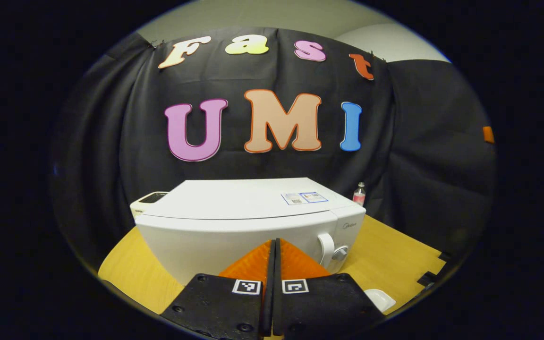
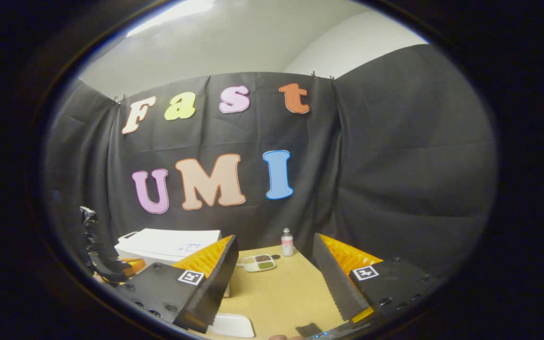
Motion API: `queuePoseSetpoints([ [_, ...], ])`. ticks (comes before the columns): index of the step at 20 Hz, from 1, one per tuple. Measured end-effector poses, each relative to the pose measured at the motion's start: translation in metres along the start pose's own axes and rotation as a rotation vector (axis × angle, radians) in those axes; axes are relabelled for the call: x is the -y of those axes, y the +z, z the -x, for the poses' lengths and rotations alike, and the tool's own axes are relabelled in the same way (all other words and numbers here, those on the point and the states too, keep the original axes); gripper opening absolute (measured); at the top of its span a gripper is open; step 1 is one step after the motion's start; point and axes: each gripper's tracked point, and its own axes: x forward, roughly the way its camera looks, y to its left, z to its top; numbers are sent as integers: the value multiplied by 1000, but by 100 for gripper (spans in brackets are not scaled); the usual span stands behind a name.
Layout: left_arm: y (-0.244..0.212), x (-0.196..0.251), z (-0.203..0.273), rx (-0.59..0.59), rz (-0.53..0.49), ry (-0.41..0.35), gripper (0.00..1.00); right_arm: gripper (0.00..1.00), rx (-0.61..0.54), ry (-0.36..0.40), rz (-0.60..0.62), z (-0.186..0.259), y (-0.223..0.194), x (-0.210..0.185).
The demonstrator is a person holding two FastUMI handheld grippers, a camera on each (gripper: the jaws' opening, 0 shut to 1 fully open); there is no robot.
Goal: Open the microwave oven with the left hand, put the food in, and close the microwave oven.
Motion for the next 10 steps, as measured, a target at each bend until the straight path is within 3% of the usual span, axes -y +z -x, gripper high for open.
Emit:
queuePoseSetpoints([
  [4, 44, -19, 54, 67, 27, 15, 3, 88, -3, 60, -24, -2, -5, -28],
  [6, 64, -29, 78, 107, 39, 27, 8, 88, -5, 85, -36, -2, -9, -42],
  [8, 83, -38, 96, 144, 20, 38, 34, 88, -3, 107, -43, -1, -10, -54],
  [10, 88, -41, 110, 148, 4, 51, 77, 88, -6, 130, -49, 1, -13, -67],
])
